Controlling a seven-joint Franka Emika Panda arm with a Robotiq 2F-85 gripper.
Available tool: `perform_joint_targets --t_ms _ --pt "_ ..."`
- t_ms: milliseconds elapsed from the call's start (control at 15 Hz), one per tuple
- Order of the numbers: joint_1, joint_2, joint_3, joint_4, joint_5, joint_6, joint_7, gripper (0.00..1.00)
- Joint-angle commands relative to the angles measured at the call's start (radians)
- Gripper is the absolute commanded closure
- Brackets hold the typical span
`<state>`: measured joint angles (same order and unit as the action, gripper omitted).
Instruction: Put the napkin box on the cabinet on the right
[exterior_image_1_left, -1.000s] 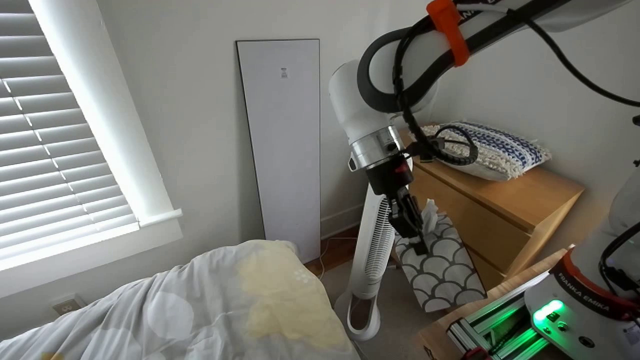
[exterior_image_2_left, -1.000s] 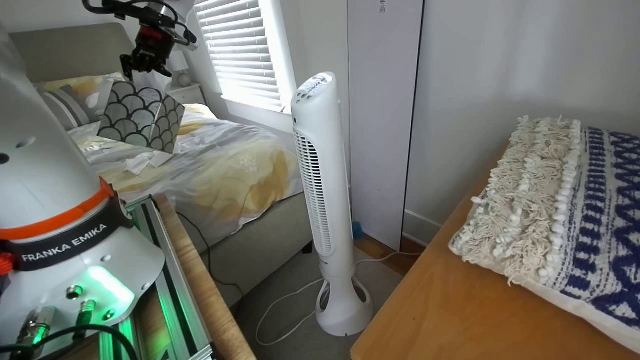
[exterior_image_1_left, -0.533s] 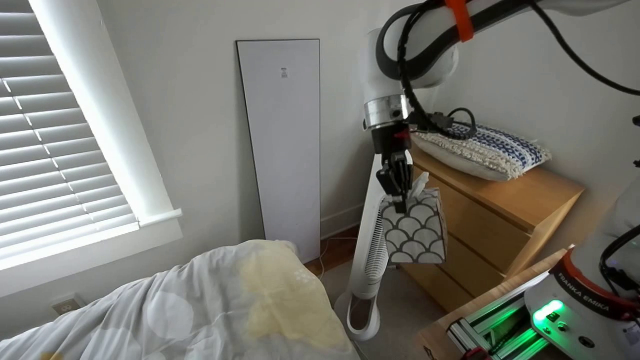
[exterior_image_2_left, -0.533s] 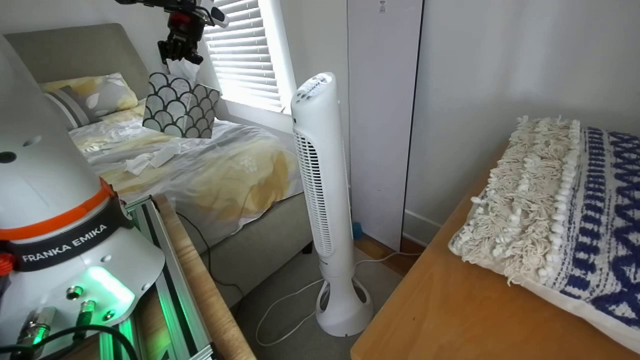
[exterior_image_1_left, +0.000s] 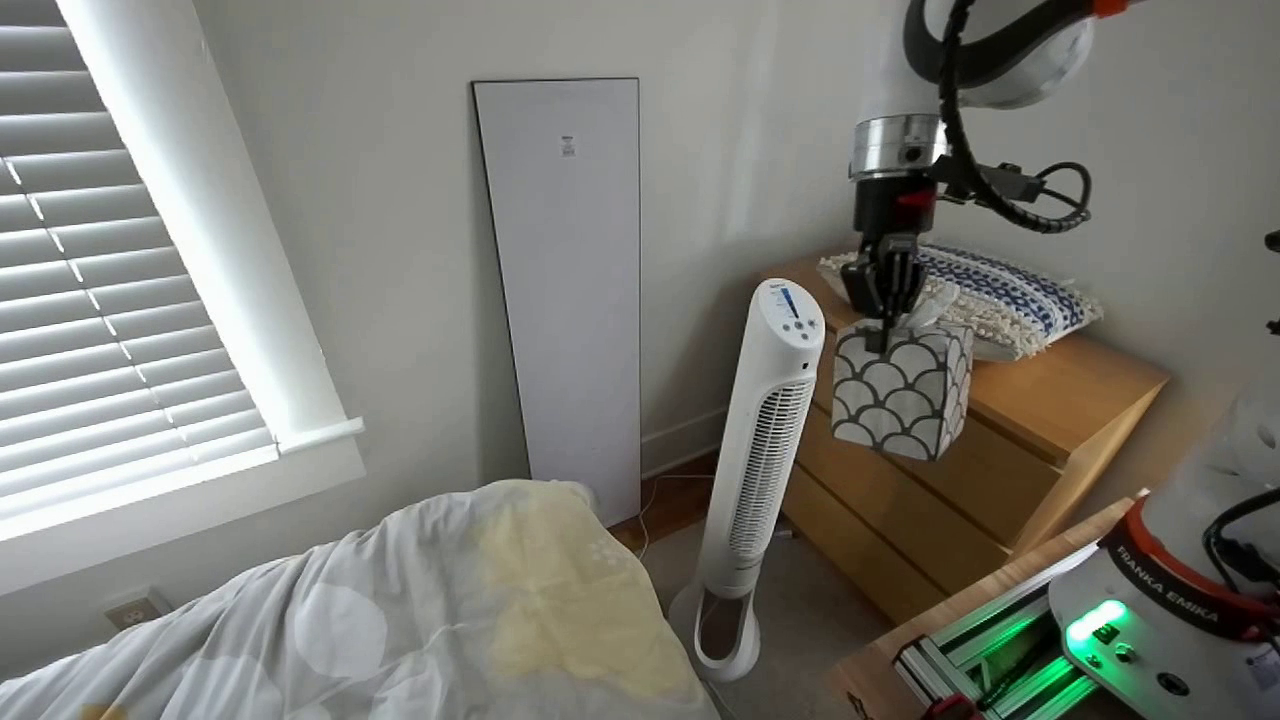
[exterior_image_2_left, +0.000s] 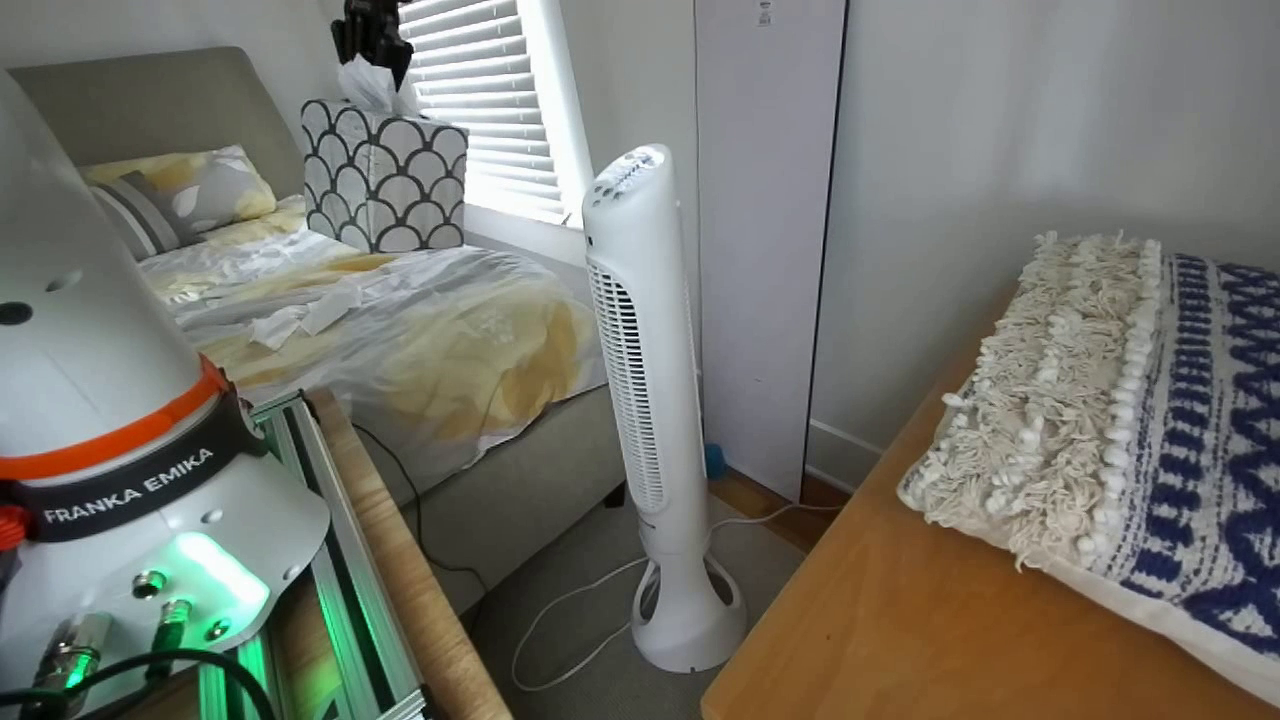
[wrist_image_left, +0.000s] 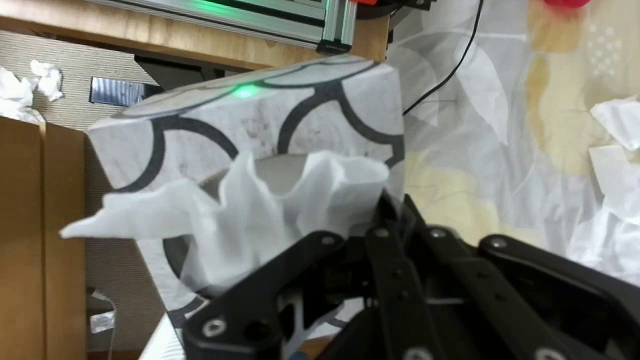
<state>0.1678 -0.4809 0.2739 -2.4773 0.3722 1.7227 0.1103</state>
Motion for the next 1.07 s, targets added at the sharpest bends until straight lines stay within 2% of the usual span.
perform_joint_targets --t_ms 0,333,467,533,667,733,800,1000 --pt "-0.028 -0.25 -0.076 -0.157 -0.046 0.001 0.064 0.99" --pt "-0.174 -0.487 -0.198 -0.29 -0.173 -0.043 0.105 0.99" --pt "-0.252 -0.538 -0.238 -0.313 -0.228 -0.043 0.115 0.99" --pt "-0.291 -0.512 -0.256 -0.266 -0.255 -0.05 0.124 0.99" --pt "-0.362 -0.539 -0.283 -0.273 -0.302 -0.027 0.142 0.99" --pt "-0.31 -0.504 -0.269 -0.27 -0.266 -0.028 0.109 0.99" --pt "-0.33 -0.51 -0.279 -0.269 -0.273 -0.028 0.101 0.96" --pt "-0.32 -0.506 -0.273 -0.27 -0.272 -0.028 0.1 0.96"
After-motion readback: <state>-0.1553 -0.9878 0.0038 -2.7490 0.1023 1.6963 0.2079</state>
